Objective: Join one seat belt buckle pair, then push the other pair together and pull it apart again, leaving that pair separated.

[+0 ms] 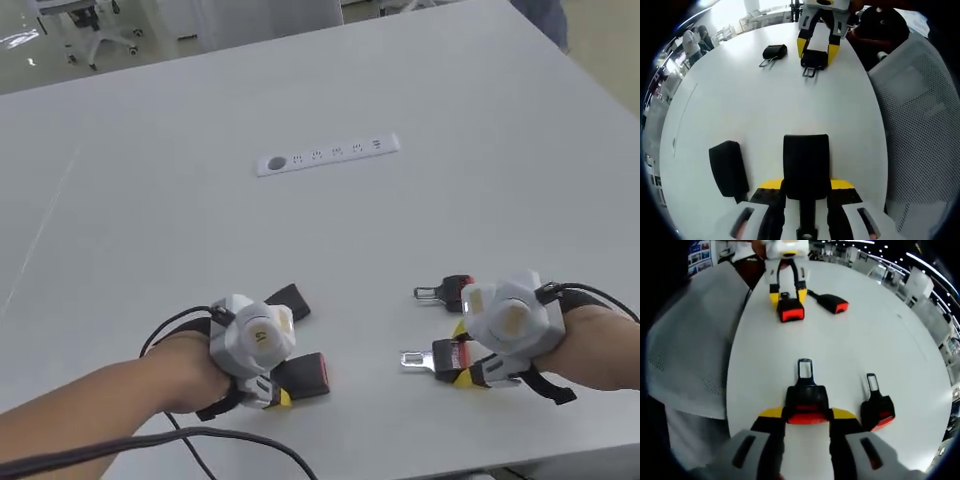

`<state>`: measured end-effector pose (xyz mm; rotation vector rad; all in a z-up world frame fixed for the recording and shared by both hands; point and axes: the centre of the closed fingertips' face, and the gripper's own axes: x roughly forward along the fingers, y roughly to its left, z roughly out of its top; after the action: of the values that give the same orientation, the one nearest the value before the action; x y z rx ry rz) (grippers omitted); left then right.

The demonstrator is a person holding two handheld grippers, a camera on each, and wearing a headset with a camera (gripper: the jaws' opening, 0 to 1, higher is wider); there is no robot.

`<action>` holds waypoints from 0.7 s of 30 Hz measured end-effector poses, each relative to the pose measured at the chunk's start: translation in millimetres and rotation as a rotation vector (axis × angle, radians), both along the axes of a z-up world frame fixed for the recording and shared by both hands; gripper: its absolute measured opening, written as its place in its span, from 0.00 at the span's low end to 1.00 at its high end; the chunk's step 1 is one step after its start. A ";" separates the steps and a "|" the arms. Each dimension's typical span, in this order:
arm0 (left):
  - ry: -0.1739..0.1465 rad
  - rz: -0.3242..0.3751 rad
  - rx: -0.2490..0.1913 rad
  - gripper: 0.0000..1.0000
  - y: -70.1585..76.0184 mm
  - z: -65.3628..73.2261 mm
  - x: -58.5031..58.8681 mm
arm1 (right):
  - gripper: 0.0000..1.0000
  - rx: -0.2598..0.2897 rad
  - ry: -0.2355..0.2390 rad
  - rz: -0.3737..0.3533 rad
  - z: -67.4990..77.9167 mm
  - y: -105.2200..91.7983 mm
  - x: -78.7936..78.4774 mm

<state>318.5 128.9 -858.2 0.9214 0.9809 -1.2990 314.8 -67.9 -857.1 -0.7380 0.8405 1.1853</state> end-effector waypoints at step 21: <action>0.000 -0.034 -0.004 0.33 -1.4 0.7 -0.8 | 0.33 0.059 -0.022 0.024 2.1 74.4 1.0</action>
<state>317.7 127.5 -857.5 0.9385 0.9665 -1.3292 315.8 6.5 -855.0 -0.7141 0.7768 1.2166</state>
